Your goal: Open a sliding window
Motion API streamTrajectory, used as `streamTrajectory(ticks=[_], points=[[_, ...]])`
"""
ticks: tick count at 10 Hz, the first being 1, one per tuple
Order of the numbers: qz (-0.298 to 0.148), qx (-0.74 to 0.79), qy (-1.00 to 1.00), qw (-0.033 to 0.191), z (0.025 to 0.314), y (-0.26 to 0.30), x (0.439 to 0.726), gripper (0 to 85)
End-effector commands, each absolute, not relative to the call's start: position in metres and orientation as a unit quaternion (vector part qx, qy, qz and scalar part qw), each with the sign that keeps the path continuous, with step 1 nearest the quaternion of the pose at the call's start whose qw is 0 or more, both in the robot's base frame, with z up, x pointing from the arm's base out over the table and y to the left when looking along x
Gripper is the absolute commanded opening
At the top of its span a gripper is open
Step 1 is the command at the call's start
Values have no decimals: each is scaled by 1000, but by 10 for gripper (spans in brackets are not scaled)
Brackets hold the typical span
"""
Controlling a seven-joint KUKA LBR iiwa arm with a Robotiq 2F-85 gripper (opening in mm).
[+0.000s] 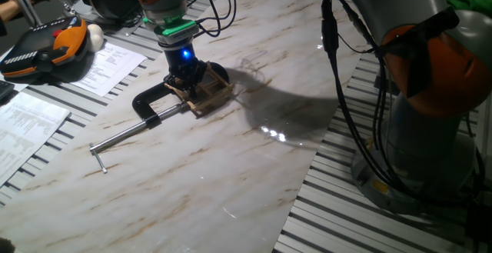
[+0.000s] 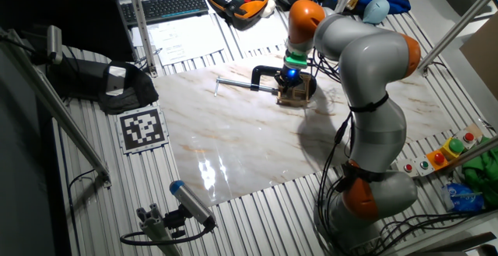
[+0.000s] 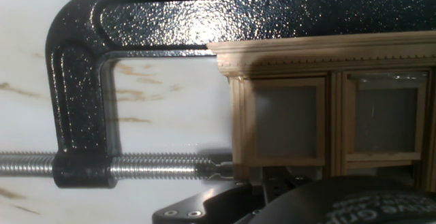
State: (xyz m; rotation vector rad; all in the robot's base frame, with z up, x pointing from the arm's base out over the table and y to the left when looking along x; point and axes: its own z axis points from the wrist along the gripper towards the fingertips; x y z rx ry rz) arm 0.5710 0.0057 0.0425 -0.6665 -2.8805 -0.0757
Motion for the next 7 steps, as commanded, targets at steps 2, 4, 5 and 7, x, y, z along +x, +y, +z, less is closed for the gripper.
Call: streamTrajectory(ticks=[2,4,5,7], points=[[-25,-224,-970,91,43,6,571,0],[-24,-222,-971,90,42,5,572,0],[-24,-222,-971,89,42,5,572,0],[-23,-221,-971,89,43,5,572,0]])
